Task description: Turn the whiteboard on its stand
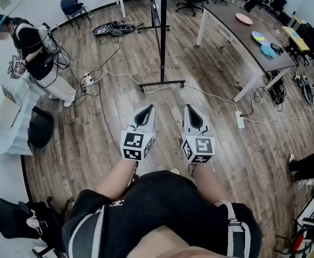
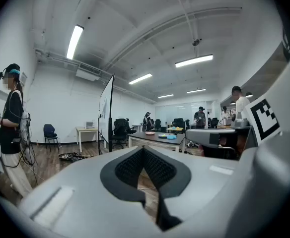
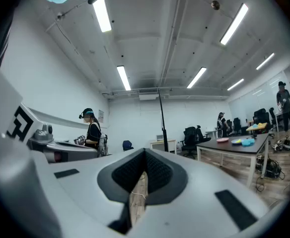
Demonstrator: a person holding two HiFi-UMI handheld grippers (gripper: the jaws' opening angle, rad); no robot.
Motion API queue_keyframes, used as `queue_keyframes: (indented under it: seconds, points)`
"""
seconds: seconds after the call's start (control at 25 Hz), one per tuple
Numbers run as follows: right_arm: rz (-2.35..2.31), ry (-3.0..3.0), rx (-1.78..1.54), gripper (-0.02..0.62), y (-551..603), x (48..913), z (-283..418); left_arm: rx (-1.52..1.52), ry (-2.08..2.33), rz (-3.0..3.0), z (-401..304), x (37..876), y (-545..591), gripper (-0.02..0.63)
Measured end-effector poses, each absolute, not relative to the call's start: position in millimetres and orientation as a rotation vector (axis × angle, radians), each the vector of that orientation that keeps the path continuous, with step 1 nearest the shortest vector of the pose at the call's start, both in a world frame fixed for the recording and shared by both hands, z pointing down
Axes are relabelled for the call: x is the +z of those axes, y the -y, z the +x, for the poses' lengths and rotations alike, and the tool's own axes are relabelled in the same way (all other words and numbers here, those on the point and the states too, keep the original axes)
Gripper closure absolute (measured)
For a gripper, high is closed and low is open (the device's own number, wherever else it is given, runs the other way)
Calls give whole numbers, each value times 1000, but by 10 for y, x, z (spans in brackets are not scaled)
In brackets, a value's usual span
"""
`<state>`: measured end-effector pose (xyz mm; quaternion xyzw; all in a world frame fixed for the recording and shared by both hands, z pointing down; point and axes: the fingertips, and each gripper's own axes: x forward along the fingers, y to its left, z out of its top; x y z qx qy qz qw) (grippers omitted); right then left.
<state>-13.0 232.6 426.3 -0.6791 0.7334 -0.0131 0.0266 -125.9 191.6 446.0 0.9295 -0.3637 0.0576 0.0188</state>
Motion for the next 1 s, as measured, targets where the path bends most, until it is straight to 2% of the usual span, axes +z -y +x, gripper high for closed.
queue_keyframes:
  seconds: [0.36,1.0]
  points:
    - [-2091,-2285,-55,589,-2366,4325,63,194,1138,2855,-1082,4525,-1934,597]
    - [-2019,-2273,-140,588,-2253,4452,818,208,1182,2789,-443,4645,-1845,597]
